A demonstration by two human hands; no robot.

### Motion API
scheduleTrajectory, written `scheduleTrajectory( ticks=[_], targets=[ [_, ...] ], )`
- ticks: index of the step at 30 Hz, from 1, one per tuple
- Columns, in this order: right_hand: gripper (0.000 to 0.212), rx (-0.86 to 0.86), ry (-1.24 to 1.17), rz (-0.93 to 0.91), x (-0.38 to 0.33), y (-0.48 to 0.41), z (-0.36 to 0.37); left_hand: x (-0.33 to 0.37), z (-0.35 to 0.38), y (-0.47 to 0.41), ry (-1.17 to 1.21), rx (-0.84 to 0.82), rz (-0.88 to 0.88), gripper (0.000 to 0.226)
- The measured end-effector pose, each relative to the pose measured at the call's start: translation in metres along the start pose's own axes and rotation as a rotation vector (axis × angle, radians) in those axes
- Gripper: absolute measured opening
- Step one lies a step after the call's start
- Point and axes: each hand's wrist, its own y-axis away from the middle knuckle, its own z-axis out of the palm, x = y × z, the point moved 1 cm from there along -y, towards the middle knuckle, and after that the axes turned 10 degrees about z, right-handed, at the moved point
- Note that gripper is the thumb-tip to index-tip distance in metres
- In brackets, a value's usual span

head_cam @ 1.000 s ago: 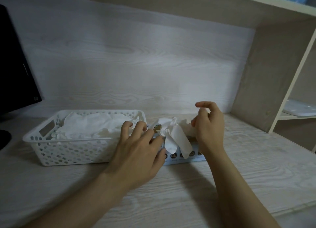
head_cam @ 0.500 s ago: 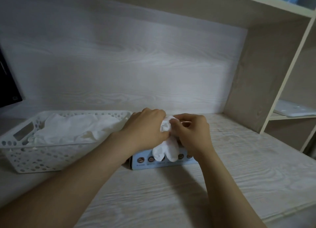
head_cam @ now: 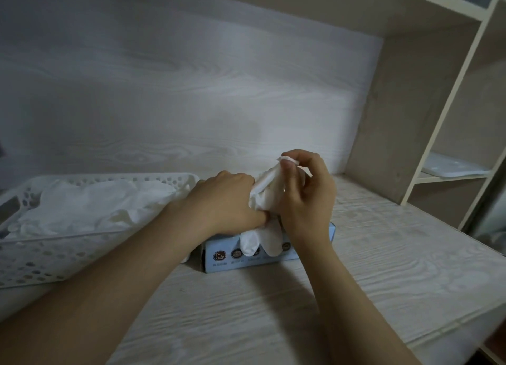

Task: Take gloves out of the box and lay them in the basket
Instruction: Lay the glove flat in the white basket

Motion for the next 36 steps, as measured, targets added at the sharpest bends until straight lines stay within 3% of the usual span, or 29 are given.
scheduleTrajectory(
  ticks=[5, 9, 11, 12, 15, 18, 21, 24, 30, 36],
  targets=[
    [0.011, 0.002, -0.047, -0.030, -0.009, 0.004, 0.001, 0.003, -0.001, 0.000, 0.029, 0.014, -0.013, 0.037],
    [0.021, -0.081, -0.077, 0.101, -0.005, 0.005, 0.000, 0.007, -0.016, 0.008, 0.259, -0.002, 0.019, 0.067],
    [0.036, -0.135, -0.045, 0.154, -0.004, 0.004, -0.001, 0.008, -0.019, 0.009, 0.353, -0.048, 0.033, 0.040],
    [0.042, -0.152, -0.028, 0.181, -0.002, 0.003, -0.001, 0.008, -0.020, 0.007, 0.407, -0.021, 0.038, 0.017],
    [0.048, -0.198, -0.043, 0.231, -0.001, 0.001, -0.004, 0.005, -0.017, 0.004, 0.505, 0.105, 0.065, 0.036],
    [0.043, -0.257, -0.071, 0.211, -0.005, 0.003, -0.005, 0.004, -0.015, 0.003, 0.564, 0.224, 0.077, 0.021],
    [0.025, -0.292, -0.014, 0.116, -0.007, 0.006, -0.002, 0.002, -0.013, 0.001, 0.732, 0.393, 0.013, 0.014],
    [0.028, -0.277, 0.066, 0.107, 0.000, 0.007, 0.002, 0.000, -0.014, 0.002, 0.830, 0.549, -0.048, 0.014],
    [0.053, -0.292, 0.223, 0.092, 0.007, 0.008, 0.004, -0.002, -0.014, 0.001, 1.004, 0.635, -0.003, 0.015],
    [0.055, -0.319, 0.340, 0.064, 0.001, 0.012, 0.006, -0.006, -0.014, -0.004, 1.026, 0.772, -0.049, 0.015]
  ],
)
